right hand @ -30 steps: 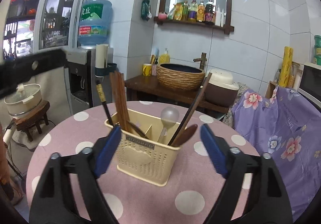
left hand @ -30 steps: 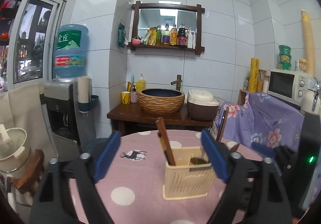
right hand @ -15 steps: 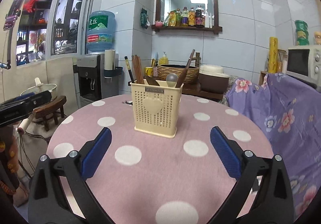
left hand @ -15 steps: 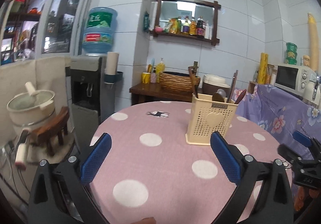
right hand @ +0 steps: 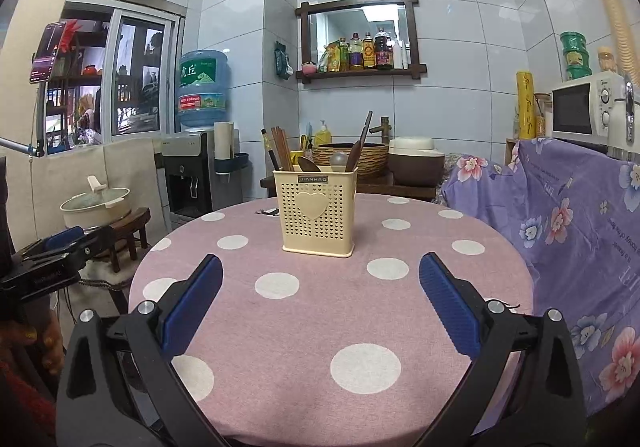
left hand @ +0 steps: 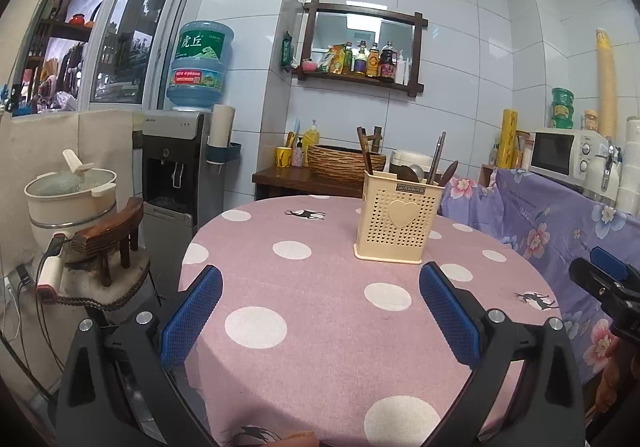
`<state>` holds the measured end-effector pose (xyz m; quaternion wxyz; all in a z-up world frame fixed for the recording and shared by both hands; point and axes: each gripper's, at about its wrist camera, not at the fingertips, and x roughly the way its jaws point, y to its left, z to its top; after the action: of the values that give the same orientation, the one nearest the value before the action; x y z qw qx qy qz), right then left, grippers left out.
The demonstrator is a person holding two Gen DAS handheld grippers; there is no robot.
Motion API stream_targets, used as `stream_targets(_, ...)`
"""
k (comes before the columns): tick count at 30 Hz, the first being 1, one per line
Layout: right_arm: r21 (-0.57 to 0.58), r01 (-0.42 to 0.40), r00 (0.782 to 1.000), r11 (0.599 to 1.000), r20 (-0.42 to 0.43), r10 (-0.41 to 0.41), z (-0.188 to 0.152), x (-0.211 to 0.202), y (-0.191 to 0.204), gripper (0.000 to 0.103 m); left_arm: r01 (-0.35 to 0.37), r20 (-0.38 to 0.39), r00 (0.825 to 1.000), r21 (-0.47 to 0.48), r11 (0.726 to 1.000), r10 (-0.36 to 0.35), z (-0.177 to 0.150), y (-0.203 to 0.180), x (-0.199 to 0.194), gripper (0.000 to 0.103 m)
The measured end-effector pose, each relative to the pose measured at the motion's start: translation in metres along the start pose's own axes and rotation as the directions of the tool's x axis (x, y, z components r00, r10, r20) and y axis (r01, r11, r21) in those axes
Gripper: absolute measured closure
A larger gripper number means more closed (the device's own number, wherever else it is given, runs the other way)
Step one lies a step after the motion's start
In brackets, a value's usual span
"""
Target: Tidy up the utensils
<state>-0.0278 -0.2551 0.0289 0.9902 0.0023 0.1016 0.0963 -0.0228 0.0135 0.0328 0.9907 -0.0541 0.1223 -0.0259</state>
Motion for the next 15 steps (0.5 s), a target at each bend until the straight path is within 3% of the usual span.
stream_targets(15, 0.002, -0.006, 1.0, 1.0, -0.017, 0.006, 0.0007, 0.0059, 0.0001, 0.006, -0.005, 0.012, 1.0, 0.016, 1.0, 0.005, -0.0014, -0.0004, -0.0025, 0.005)
